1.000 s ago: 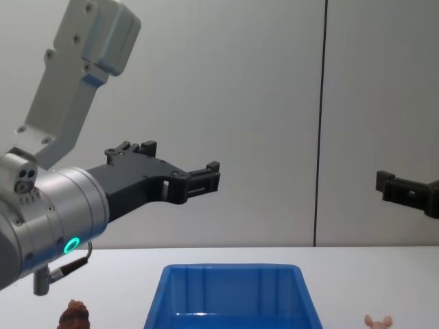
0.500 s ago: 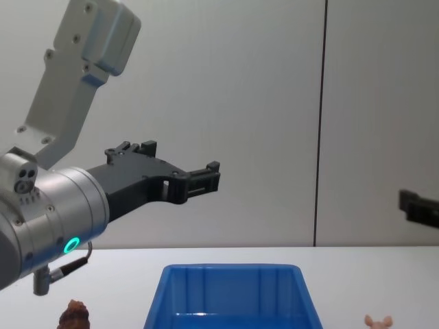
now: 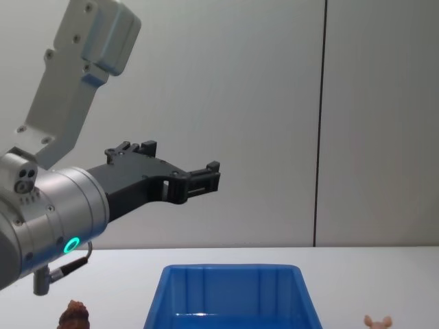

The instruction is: Pick up the two dolls from the table and place them into the box.

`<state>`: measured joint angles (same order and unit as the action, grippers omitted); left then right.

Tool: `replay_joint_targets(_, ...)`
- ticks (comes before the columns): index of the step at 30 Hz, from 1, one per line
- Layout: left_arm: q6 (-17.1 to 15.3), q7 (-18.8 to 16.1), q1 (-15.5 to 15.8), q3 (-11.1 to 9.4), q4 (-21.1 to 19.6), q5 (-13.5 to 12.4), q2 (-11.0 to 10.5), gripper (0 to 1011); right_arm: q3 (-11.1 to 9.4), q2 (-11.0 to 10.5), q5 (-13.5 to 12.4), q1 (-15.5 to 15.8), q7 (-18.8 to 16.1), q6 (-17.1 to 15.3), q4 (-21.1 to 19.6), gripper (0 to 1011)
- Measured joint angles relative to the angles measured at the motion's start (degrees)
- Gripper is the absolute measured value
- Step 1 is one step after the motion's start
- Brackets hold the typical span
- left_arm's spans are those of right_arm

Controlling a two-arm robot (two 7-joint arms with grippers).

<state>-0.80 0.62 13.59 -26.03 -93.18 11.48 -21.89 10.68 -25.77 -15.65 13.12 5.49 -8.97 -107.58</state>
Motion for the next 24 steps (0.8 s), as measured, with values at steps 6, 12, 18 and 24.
replay_joint_targets(6, 0.0, 0.0, 0.0, 0.0, 0.0, 0.0, 0.0, 1000, 0.1, 0.2, 1.8, -0.4, 0.2, -4.1, 1.6, 1001)
replay_joint_targets(12, 0.0, 0.0, 0.0, 0.0, 0.0, 0.0, 0.0, 1000, 0.8, 1.7, 4.1, -3.0, -1.3, -7.2, 5.0, 1001)
replay_joint_targets(18, 0.0, 0.0, 0.0, 0.0, 0.0, 0.0, 0.0, 1000, 1.7, 3.7, 6.4, -6.3, -3.6, -9.0, 9.6, 1001)
replay_joint_targets(24, 0.0, 0.0, 0.0, 0.0, 0.0, 0.0, 0.0, 1000, 2.6, 5.8, 8.1, -9.5, -5.5, -9.9, 14.3, 1001)
